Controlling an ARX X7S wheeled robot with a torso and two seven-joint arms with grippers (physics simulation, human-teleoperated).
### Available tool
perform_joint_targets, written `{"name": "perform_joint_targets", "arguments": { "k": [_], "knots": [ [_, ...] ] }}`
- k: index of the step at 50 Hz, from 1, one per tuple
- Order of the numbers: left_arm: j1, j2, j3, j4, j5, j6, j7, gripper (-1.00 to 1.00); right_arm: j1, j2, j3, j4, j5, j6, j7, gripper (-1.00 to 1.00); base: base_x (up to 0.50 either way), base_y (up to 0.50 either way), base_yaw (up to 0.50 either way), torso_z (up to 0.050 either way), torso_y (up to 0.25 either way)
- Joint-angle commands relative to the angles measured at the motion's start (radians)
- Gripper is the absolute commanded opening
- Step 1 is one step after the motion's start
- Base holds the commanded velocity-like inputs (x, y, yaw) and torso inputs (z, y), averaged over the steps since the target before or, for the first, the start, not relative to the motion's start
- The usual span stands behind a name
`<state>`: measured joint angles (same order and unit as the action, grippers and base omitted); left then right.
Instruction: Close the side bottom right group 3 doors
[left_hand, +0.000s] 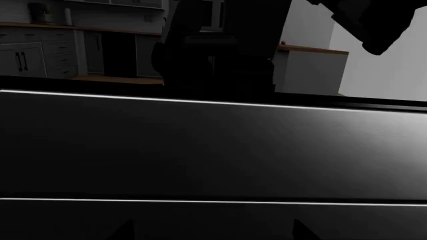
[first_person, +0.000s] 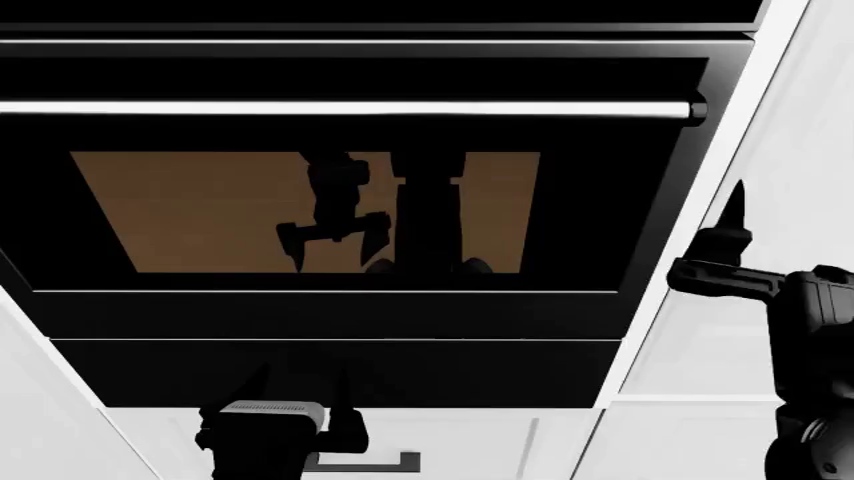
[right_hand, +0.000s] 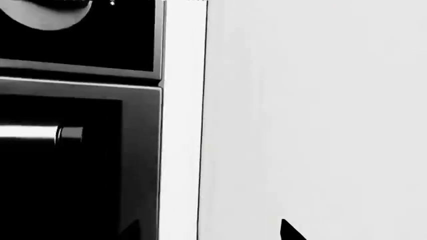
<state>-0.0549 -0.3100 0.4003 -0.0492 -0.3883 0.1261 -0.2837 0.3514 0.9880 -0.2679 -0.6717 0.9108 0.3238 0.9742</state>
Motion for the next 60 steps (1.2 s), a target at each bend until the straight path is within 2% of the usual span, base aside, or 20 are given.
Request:
{"name": "perform_joint_targets", "arguments": {
  "k": [1,4,10,18,31,38,60],
  "knots": [
    [-0.001,-0.001,0.002,-0.002,-0.002,-0.001,-0.004,1.00,-0.270,-0.146,-0.137,-0.023,-0.364,-0.178,-0.044,1.00,0.00,0.00,0.00,0.000,0.000],
    [-0.001,-0.001,0.002,-0.005,-0.002,0.001,-0.004,1.00,-0.275,-0.208,-0.214,0.054,-0.456,-0.212,-0.081,1.00,0.00,0.00,0.00,0.000,0.000],
    [-0.001,-0.001,0.004,-0.008,-0.002,0.003,-0.004,1.00,-0.274,-0.347,-0.297,0.298,-0.512,-0.354,-0.179,1.00,0.00,0.00,0.00,0.000,0.000],
    [0.000,-0.002,0.005,-0.012,-0.002,0.005,-0.006,1.00,-0.242,-0.448,-0.368,0.524,-0.548,-0.439,-0.281,1.00,0.00,0.00,0.00,0.000,0.000],
    [-0.003,-0.003,0.010,-0.015,0.000,0.007,-0.007,1.00,-0.219,-0.471,-0.380,0.575,-0.515,-0.366,-0.286,1.00,-0.03,0.00,0.00,0.000,0.000],
    [-0.005,-0.004,0.012,-0.019,0.000,0.007,-0.007,1.00,-0.206,-0.478,-0.382,0.584,-0.506,-0.316,-0.269,1.00,-0.48,0.00,0.00,0.000,0.000],
    [-0.002,-0.009,0.017,-0.008,0.001,0.007,-0.016,1.00,-0.203,-0.487,-0.379,0.610,-0.509,-0.312,-0.258,1.00,-0.50,0.00,0.00,0.000,0.000]
  ]
}}
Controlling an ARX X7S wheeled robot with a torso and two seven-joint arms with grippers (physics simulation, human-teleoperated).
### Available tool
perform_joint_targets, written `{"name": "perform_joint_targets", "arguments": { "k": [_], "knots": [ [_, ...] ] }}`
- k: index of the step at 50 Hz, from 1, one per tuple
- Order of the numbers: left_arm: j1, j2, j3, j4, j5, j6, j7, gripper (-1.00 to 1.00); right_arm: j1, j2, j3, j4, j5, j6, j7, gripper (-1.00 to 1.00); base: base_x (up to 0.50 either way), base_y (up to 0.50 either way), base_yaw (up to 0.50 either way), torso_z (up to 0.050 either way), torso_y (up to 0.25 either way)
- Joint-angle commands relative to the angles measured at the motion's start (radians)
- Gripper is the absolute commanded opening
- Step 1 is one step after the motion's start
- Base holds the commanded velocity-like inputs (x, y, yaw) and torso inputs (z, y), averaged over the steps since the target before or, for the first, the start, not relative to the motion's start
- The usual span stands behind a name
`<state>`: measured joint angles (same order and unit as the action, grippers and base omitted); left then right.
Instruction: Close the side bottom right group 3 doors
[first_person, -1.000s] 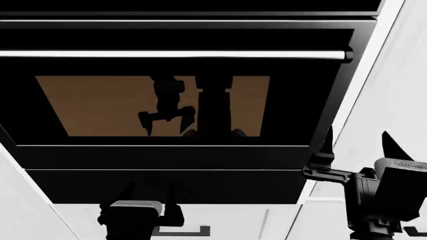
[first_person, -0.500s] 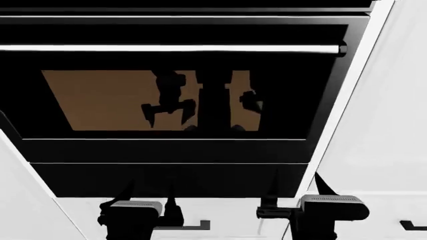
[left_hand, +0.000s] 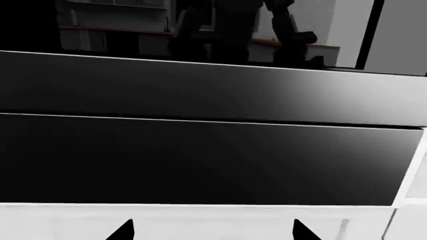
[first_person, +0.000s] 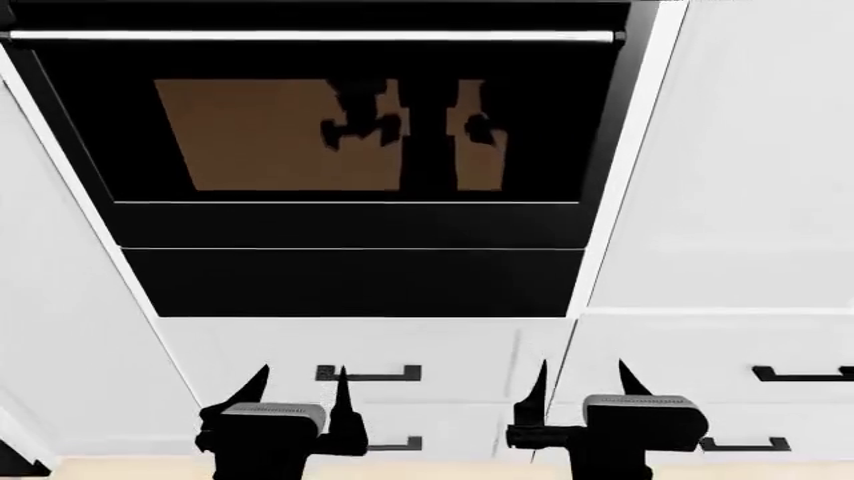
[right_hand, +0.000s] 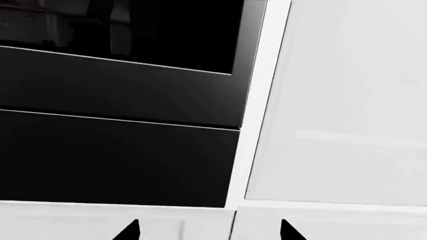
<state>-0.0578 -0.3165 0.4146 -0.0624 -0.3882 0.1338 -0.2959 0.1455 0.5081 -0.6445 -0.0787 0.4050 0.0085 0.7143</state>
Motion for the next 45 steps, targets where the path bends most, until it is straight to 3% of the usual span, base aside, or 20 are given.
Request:
{"name": "perform_joint_targets", "arguments": {
  "k": [1,45],
  "knots": [
    [0.000,-0.003,0.003,0.005,0.001,0.000,-0.003,1.00,0.004,-0.007,-0.002,0.018,-0.003,0.005,0.003,1.00,-0.50,0.00,0.00,0.000,0.000],
    [-0.002,-0.006,0.012,-0.004,-0.005,0.004,-0.011,1.00,0.003,-0.017,-0.001,0.040,0.002,-0.001,0.002,1.00,-0.50,0.00,0.00,0.000,0.000]
  ]
}}
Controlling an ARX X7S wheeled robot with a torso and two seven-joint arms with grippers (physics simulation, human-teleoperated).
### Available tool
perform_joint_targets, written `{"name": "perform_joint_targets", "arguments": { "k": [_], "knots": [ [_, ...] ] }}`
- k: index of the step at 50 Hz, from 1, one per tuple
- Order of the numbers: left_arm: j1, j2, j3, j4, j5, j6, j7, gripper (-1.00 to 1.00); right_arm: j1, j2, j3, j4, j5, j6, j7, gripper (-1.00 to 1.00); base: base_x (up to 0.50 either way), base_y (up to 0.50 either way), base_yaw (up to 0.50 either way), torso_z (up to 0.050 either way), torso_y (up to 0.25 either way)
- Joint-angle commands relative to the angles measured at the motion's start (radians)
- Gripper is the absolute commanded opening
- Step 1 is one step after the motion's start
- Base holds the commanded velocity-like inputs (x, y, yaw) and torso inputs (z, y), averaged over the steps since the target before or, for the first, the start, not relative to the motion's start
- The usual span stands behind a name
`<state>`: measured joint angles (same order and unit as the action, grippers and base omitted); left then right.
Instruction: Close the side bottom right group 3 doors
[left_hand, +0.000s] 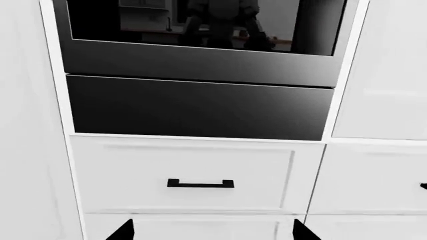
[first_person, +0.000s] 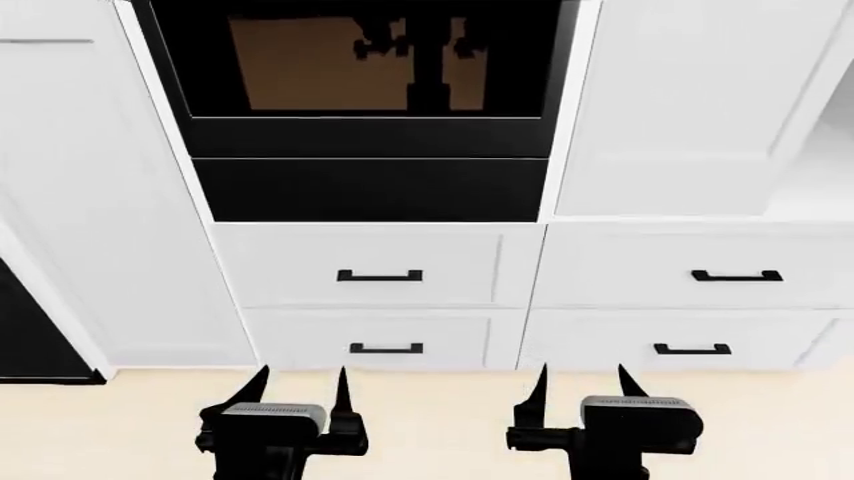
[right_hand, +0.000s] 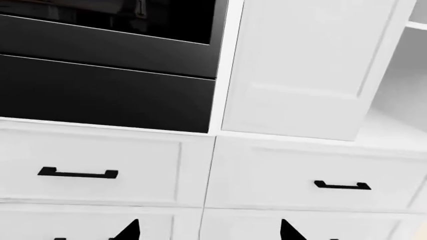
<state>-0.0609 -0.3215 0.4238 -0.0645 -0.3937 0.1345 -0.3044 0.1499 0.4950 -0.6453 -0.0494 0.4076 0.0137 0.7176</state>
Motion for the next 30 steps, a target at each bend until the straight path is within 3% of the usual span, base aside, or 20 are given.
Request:
{"name": "perform_joint_targets", "arguments": {
  "k": [1,28,30],
  "knots": [
    [0.000,-0.001,0.003,-0.001,0.001,0.004,-0.002,1.00,0.000,-0.004,-0.001,0.012,-0.001,-0.006,-0.002,1.00,-0.50,0.00,0.00,0.000,0.000],
    [-0.001,-0.005,0.008,-0.003,-0.003,0.006,-0.004,1.00,-0.003,-0.004,0.000,0.012,-0.001,-0.010,0.000,1.00,-0.50,0.00,0.00,0.000,0.000],
    [0.000,-0.005,0.009,0.000,0.000,0.008,-0.006,1.00,-0.008,-0.006,0.002,0.017,-0.002,-0.028,-0.003,1.00,0.00,0.00,0.00,0.000,0.000]
  ]
}}
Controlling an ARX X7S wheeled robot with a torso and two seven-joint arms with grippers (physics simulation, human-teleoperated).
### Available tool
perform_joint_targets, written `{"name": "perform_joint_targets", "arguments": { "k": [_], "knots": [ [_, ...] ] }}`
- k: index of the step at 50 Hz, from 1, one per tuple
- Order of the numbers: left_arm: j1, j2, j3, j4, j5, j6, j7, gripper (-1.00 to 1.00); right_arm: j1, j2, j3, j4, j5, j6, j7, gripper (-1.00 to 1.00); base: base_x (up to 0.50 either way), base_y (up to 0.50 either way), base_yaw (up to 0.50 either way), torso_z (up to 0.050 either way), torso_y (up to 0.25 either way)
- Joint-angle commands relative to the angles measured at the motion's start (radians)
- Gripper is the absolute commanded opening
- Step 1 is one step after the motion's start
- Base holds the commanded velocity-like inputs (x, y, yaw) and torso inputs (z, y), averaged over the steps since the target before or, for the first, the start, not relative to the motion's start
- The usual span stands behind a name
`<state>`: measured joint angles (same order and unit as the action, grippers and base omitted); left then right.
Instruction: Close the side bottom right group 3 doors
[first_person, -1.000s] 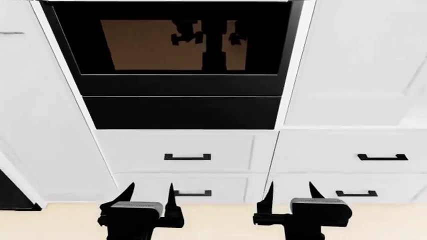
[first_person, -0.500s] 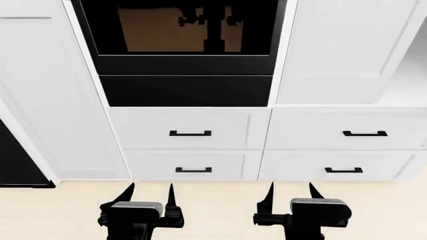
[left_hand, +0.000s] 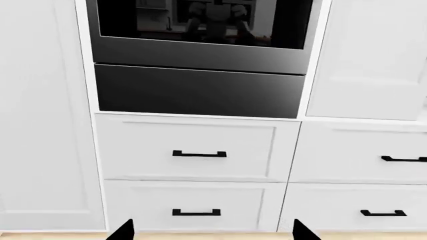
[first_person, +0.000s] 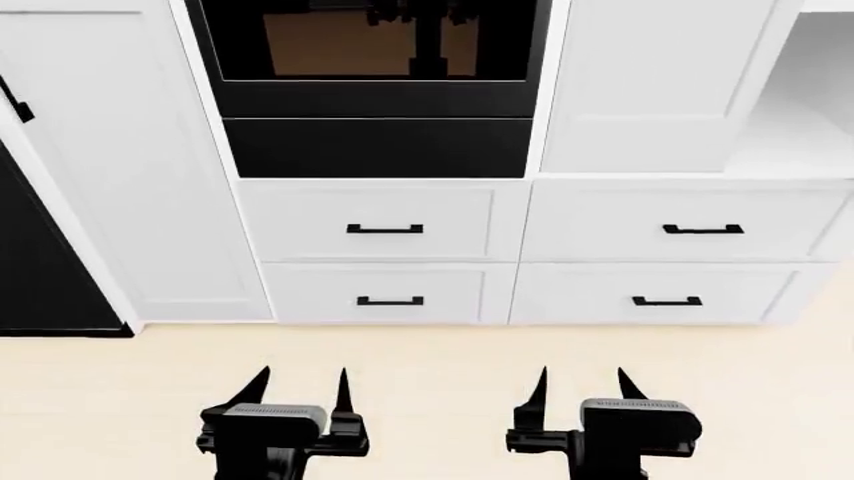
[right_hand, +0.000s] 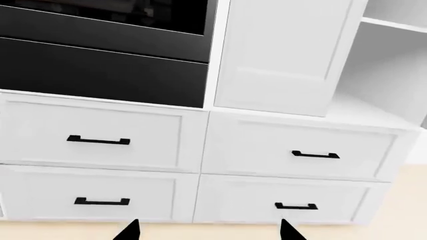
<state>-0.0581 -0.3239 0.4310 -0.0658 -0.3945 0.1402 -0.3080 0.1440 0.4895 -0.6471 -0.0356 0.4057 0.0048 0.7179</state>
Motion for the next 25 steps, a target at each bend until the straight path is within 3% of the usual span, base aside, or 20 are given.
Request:
{"name": "perform_joint_targets", "arguments": {
  "k": [1,8,25],
  "knots": [
    [-0.003,-0.003,0.003,0.003,0.000,0.001,-0.003,1.00,-0.003,0.000,0.006,0.002,0.003,-0.025,-0.005,1.00,0.00,0.00,0.00,0.000,0.000],
    [-0.004,-0.003,0.003,-0.003,-0.002,0.003,-0.002,1.00,-0.027,0.005,0.031,-0.012,0.036,-0.098,-0.030,1.00,0.00,-0.06,0.00,0.000,0.000],
    [-0.003,-0.006,0.007,0.002,-0.001,0.003,-0.008,1.00,-0.025,-0.004,0.036,0.014,0.050,-0.102,-0.035,1.00,0.00,-0.50,0.00,0.000,0.000]
  ]
}}
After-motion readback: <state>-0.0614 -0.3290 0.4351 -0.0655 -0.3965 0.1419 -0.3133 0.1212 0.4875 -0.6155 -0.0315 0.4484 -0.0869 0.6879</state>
